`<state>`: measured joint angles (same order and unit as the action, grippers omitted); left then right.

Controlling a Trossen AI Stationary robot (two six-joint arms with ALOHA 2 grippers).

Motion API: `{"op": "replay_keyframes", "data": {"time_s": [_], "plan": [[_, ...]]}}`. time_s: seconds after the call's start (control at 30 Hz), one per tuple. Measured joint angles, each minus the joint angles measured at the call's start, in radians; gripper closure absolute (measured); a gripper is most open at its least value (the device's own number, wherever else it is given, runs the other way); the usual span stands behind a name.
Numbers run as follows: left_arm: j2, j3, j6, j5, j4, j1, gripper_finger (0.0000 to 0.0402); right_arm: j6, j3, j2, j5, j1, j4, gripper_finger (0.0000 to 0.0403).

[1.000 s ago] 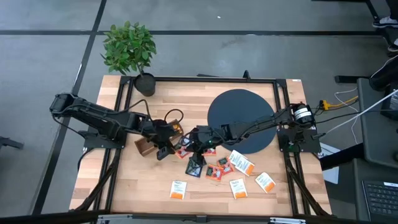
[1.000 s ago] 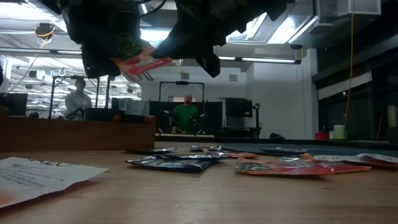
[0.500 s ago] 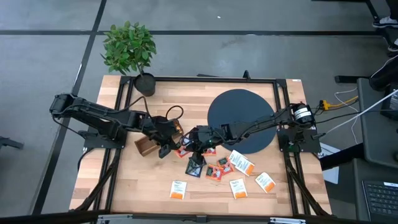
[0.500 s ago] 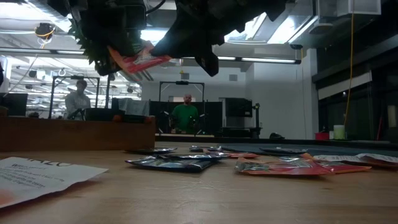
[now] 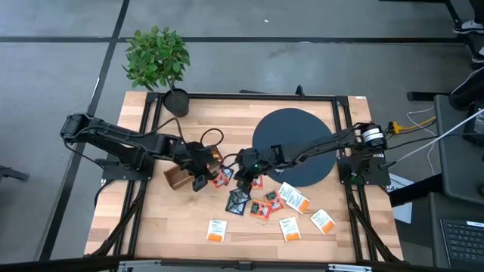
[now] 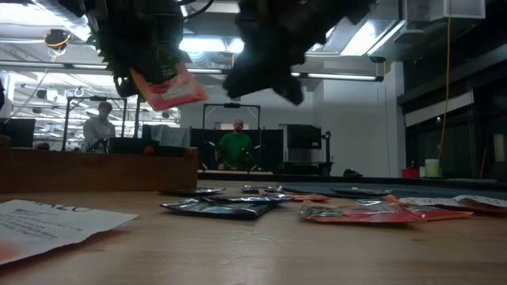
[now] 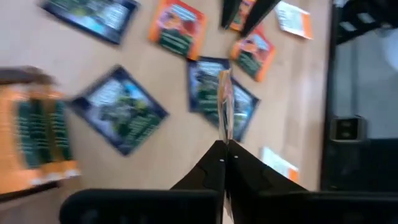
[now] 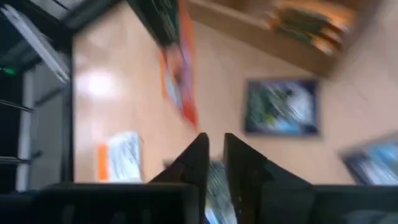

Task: Pick & Place Tea
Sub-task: Put the orange tea bag into the right section of the wooden organizer

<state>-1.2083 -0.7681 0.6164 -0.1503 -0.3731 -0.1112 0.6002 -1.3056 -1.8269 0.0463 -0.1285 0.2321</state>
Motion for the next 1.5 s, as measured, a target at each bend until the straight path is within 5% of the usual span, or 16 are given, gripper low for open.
{"op": "replay_keyframes", "data": {"time_s": [0.37,0.57,1.0,1.5], "plan": [[-0.014,-0.138,-0.065,0.248,-0.351,0.031,0.0399,0.002,-0.001,0.125,-0.176,0.008,0.26,0.0314],[-0.089,-0.234,-0.054,0.34,-0.471,0.062,0.0399,0.009,-0.001,0.126,-0.187,0.02,0.32,0.0314],[-0.314,-0.409,-0.058,0.352,-0.695,0.114,0.0399,-0.051,-0.001,0.126,-0.177,0.045,0.374,0.0314],[-0.402,-0.423,-0.08,0.453,-0.723,0.115,0.0399,-0.115,-0.001,0.126,-0.176,0.045,0.353,0.0315]]}}
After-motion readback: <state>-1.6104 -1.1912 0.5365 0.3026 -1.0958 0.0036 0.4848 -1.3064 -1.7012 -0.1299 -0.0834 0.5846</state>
